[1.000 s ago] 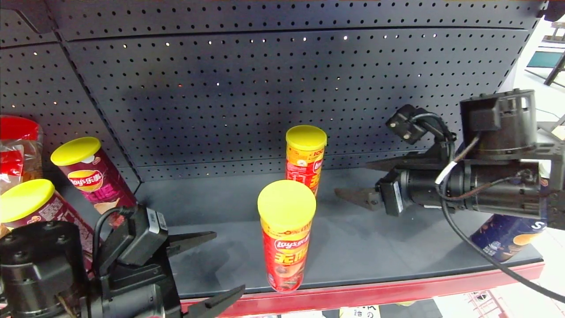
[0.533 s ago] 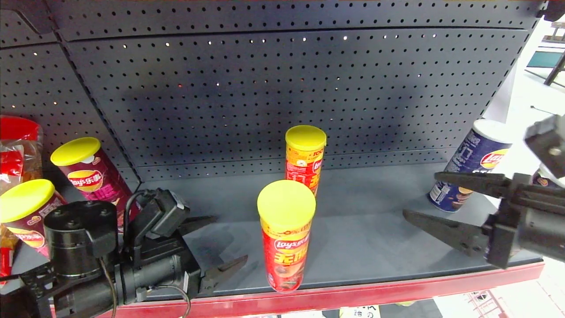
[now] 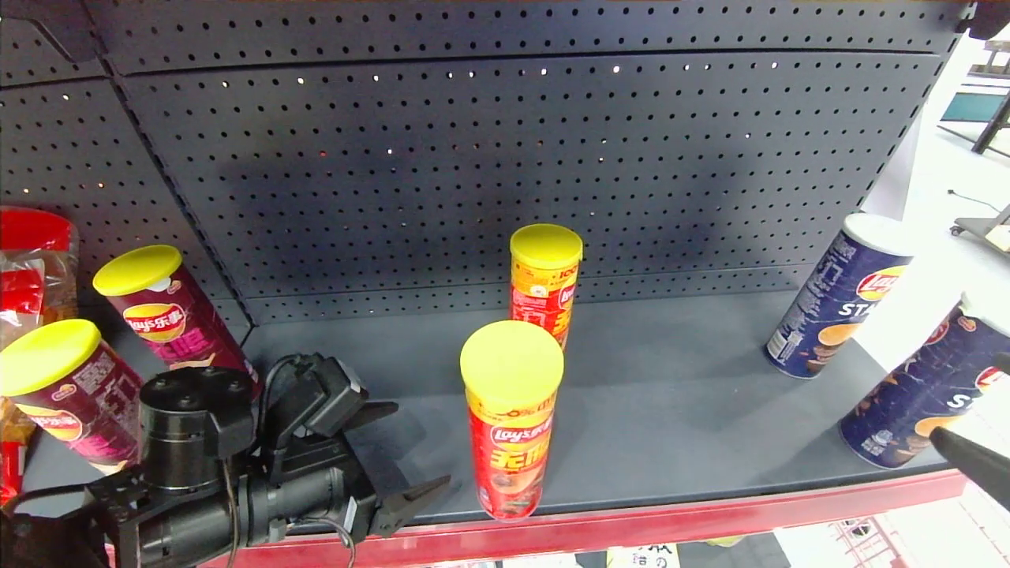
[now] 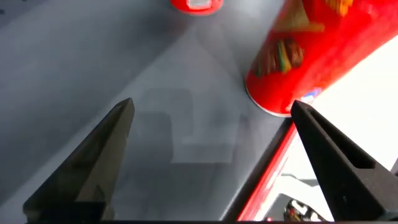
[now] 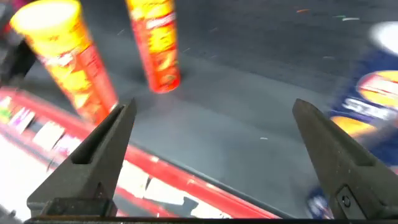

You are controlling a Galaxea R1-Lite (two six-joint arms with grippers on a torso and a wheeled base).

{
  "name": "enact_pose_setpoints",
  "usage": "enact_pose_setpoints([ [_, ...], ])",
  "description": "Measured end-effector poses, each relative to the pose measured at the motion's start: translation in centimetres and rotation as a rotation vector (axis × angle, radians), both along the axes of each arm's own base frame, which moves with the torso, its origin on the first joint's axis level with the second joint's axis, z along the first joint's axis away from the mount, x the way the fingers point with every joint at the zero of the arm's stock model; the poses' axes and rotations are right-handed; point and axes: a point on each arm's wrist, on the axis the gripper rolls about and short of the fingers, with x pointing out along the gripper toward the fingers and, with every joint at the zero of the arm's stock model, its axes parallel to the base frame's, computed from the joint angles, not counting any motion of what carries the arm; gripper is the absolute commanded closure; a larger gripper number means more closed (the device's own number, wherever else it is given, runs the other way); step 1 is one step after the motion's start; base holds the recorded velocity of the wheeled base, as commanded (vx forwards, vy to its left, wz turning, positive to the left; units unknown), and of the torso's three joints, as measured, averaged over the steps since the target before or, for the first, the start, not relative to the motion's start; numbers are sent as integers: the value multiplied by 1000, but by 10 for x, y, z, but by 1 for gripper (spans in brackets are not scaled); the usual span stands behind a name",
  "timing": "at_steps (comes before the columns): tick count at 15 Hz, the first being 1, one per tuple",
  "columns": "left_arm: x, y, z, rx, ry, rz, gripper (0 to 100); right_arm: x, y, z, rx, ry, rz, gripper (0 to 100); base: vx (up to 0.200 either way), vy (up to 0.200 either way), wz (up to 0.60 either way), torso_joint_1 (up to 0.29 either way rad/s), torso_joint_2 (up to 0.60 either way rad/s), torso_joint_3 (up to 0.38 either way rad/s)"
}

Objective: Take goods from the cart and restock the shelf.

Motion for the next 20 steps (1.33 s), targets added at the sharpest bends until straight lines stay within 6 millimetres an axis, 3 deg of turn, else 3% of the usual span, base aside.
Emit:
enact_pose_setpoints([
  [6, 13, -11, -10, 15, 26, -14, 0, -11, -8, 7, 34, -65, -68, 0, 0, 0, 0, 0, 0, 0],
  [20, 30, -29, -21, 24, 43, -42, 0, -12, -9, 5, 51, -55, -87, 0, 0, 0, 0, 0, 0, 0],
])
